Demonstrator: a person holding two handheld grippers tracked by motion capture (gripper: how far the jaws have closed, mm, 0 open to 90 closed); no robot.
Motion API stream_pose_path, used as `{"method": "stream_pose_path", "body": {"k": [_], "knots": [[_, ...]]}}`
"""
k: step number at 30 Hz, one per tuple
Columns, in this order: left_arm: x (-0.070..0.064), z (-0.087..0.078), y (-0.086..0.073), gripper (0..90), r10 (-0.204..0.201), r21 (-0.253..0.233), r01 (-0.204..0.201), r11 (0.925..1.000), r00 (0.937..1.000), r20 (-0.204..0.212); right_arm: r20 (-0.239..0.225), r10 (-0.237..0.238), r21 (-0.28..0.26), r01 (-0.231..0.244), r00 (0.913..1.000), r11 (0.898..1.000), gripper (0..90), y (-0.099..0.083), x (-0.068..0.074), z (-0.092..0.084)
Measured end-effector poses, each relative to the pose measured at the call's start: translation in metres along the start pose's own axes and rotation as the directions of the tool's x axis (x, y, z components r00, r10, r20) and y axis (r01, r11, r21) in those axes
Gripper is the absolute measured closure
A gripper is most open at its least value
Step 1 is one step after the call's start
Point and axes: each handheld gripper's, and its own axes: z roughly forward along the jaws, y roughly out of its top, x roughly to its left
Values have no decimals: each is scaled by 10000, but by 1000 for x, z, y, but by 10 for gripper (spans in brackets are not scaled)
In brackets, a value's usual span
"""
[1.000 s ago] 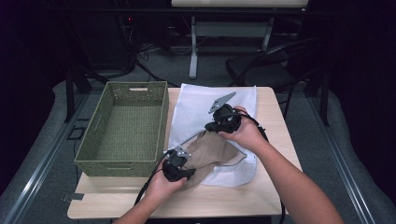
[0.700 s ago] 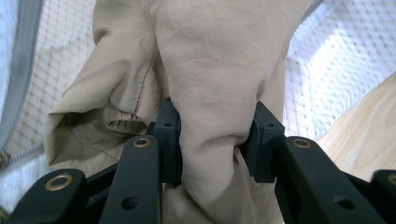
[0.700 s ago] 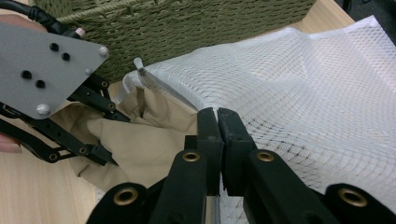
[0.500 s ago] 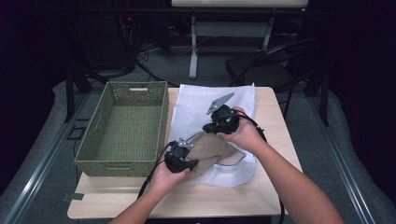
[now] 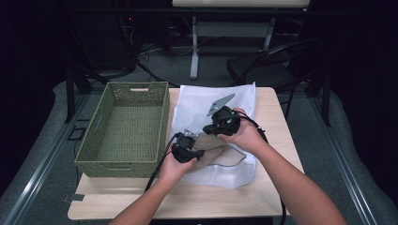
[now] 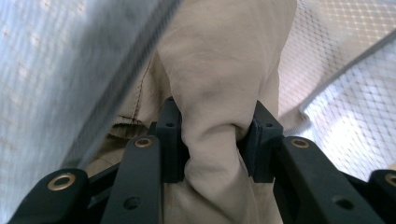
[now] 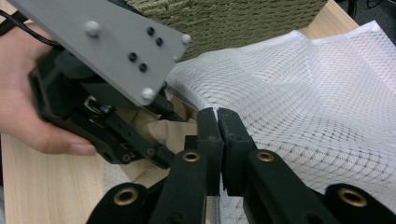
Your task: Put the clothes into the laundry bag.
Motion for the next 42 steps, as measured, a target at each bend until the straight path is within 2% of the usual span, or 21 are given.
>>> {"method": "stream_pose_path", "body": {"k": [1,4,6,9,12,13,14,16,19,20,23,26,32,35,42], "knots": [[1,1,1,641,49,-7,-49,10000,10000,-71,1,4,0,-4,10000,10000,888,0,0,0],[2,5,3,640,-253,-105,254,9996,9996,78,44,-10,-7,10,10000,10000,888,0,0,1],[3,8,3,638,-317,-176,319,9993,9995,77,46,4,46,-4,10000,10000,888,0,0,1],[5,12,0,614,-230,-51,231,9997,9996,187,52,-35,103,35,10000,9999,888,0,0,2],[5,15,-4,551,-66,-4,66,10000,9998,207,64,-55,88,54,10000,9999,888,0,0,3],[5,15,-5,531,-134,-11,135,9999,9997,200,80,-47,102,46,10000,9999,888,0,-1,3],[5,13,-5,511,-5,52,4,10000,9998,178,84,-22,127,21,10000,9999,888,0,-1,3],[5,8,-5,483,-38,-242,40,9997,10000,77,96,22,106,-23,10000,9999,887,0,-1,3],[3,-3,-5,431,-185,-664,199,9976,9996,218,88,37,63,-38,10000,10000,888,0,-1,3],[2,-7,-5,406,-86,-670,104,9977,9996,267,88,33,50,-33,10000,10000,888,0,-1,3],[-4,-18,-10,383,375,-585,-367,9976,9992,115,132,38,39,-38,9999,10000,887,-1,-1,2],[-8,-25,-16,372,590,-406,-587,9974,9982,68,153,71,63,-72,9999,10000,887,-1,-2,1],[-12,-30,-34,360,1021,-129,-1027,9946,9938,-432,164,48,26,-48,9999,10000,887,-1,-1,3],[-11,-31,-42,352,1066,0,-1067,9943,9930,-515,169,52,102,-54,9998,9999,887,0,-1,3],[-4,-21,-59,341,905,452,-883,9951,9947,-482,162,-14,117,12,9999,9999,887,0,0,5]]}}
